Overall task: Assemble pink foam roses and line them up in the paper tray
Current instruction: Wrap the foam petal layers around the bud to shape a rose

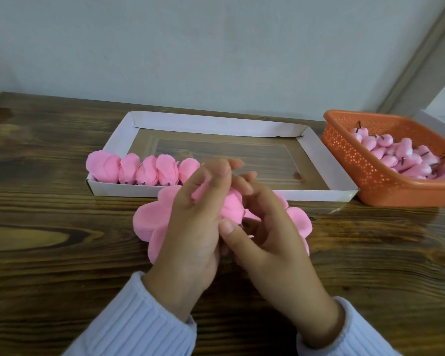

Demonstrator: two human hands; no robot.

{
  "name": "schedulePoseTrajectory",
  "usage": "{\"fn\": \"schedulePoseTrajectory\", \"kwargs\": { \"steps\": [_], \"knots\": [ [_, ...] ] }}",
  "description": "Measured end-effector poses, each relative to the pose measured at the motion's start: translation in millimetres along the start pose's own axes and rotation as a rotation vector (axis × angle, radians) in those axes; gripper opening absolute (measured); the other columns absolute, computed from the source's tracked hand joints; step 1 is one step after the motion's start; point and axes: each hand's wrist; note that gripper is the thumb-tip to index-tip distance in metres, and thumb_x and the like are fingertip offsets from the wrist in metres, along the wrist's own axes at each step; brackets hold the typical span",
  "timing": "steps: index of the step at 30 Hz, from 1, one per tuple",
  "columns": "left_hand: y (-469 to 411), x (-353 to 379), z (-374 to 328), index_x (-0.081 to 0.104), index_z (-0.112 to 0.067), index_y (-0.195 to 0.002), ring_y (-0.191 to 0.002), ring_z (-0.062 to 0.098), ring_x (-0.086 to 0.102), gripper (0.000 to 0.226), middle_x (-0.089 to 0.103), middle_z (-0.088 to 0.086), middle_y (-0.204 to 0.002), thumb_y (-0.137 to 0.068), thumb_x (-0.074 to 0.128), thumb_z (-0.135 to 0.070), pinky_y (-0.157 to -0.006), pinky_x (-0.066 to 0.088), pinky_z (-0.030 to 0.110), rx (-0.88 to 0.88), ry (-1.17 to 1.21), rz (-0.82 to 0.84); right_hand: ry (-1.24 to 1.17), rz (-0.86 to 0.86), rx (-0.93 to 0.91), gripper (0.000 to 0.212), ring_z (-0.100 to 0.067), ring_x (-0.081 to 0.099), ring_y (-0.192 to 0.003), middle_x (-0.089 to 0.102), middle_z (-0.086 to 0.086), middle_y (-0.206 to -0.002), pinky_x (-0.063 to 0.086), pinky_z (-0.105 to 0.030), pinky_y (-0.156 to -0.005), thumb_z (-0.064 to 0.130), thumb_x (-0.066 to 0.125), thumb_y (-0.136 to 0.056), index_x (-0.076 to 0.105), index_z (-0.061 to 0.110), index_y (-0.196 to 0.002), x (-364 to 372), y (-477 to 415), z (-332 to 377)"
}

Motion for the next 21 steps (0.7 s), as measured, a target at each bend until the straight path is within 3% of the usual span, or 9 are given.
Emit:
{"fn": "schedulePoseTrajectory", "kwargs": {
  "steps": [2, 4, 6, 8, 11, 13, 14, 17, 21],
  "knots": [
    [2.1, 0.0, -0.5, 0.071, -0.034, -0.089, -0.075, 0.012, 0.068, 0.029, 0.074, -0.006, -0.094, -0.067, 0.069, -0.052, -0.068, 0.046, 0.046, -0.025, -0.058, 0.06, -0.114, -0.029, 0.021, 0.023, -0.004, 0.06, -0.067, 0.066, 0.009, -0.087, 0.045, -0.014, -0.056, 0.017, 0.064, -0.086, 0.058, 0.021, -0.108, 0.7, -1.0, 1.0],
    [4.5, 0.2, -1.8, 0.068, -0.032, -0.104, -0.07, 0.014, 0.067, 0.044, 0.073, -0.005, -0.108, -0.065, 0.081, -0.048, -0.053, 0.049, 0.031, -0.077, -0.063, 0.135, -0.209, -0.029, 0.05, 0.019, -0.002, 0.052, -0.053, 0.06, 0.006, -0.071, 0.039, -0.013, -0.047, 0.015, 0.058, -0.088, 0.058, 0.01, -0.107, -1.9, -1.0, 2.5],
    [7.1, 0.9, -2.5, 0.073, -0.033, -0.101, -0.068, 0.016, 0.067, 0.04, 0.074, -0.005, -0.102, -0.064, 0.074, -0.047, -0.044, 0.045, 0.023, -0.145, -0.107, 0.172, -0.214, -0.003, 0.073, 0.022, -0.002, 0.047, -0.048, 0.054, 0.004, -0.061, 0.037, -0.014, -0.044, 0.019, 0.054, -0.091, 0.058, 0.006, -0.108, -4.2, -0.8, 4.2],
    [7.0, -0.5, -3.2, 0.077, -0.032, -0.087, -0.069, 0.016, 0.068, 0.027, 0.075, -0.004, -0.098, -0.067, 0.073, -0.05, -0.046, 0.047, 0.024, -0.199, -0.107, 0.167, -0.198, 0.031, 0.084, 0.022, -0.002, 0.046, -0.048, 0.053, 0.004, -0.058, 0.036, -0.014, -0.044, 0.024, 0.05, -0.092, 0.06, 0.007, -0.101, -3.6, -0.4, 5.2],
    [0.8, -2.3, -4.8, 0.069, -0.024, -0.059, -0.079, 0.013, 0.073, 0.028, 0.075, -0.004, -0.094, -0.072, 0.066, -0.049, -0.063, 0.055, 0.033, -0.277, 0.145, 0.102, -0.16, 0.011, 0.089, 0.015, -0.002, 0.047, -0.045, 0.056, 0.002, -0.057, 0.036, -0.013, -0.044, 0.024, 0.048, -0.092, 0.06, 0.015, -0.092, -2.8, -0.8, 5.8],
    [-3.4, -3.4, -5.9, 0.063, -0.02, -0.053, -0.086, 0.015, 0.073, 0.031, 0.073, -0.001, -0.083, -0.071, 0.062, -0.044, -0.079, 0.057, 0.039, -0.31, 0.35, 0.015, -0.022, -0.047, 0.066, 0.013, -0.004, 0.048, -0.043, 0.056, 0.004, -0.055, 0.037, -0.014, -0.046, 0.024, 0.049, -0.091, 0.06, 0.02, -0.085, -4.8, -1.0, 3.9],
    [-5.1, -4.5, -5.7, 0.062, -0.019, -0.053, -0.085, 0.016, 0.073, 0.031, 0.072, 0.0, -0.079, -0.072, 0.062, -0.043, -0.082, 0.057, 0.039, -0.32, 0.413, -0.021, 0.078, -0.073, 0.04, 0.016, -0.005, 0.048, -0.043, 0.055, 0.006, -0.053, 0.038, -0.016, -0.048, 0.024, 0.05, -0.091, 0.059, 0.024, -0.078, -6.1, -1.2, 2.4],
    [-7.9, -5.9, -5.4, 0.061, -0.015, -0.067, -0.058, 0.012, 0.064, 0.029, 0.066, 0.001, -0.069, -0.078, 0.062, -0.042, -0.062, 0.057, 0.027, -0.356, 0.514, -0.084, 0.31, -0.11, -0.053, 0.024, -0.007, 0.051, -0.047, 0.053, 0.014, -0.051, 0.041, -0.021, -0.051, 0.022, 0.052, -0.091, 0.055, 0.032, -0.069, -6.9, -1.8, -0.5],
    [-8.6, -6.0, -2.8, 0.054, -0.016, -0.082, -0.046, 0.005, 0.05, 0.026, 0.059, -0.004, -0.065, -0.079, 0.061, -0.041, -0.057, 0.051, 0.019, -0.369, 0.548, -0.059, 0.358, -0.146, -0.089, 0.023, -0.005, 0.052, -0.048, 0.054, 0.015, -0.053, 0.04, -0.017, -0.05, 0.021, 0.055, -0.089, 0.055, 0.034, -0.071, -5.9, -2.6, -2.3]
  ]
}}
Point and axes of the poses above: each hand's wrist, its own y-axis away from the middle knuckle, its own x-axis out of the palm, z = x × y
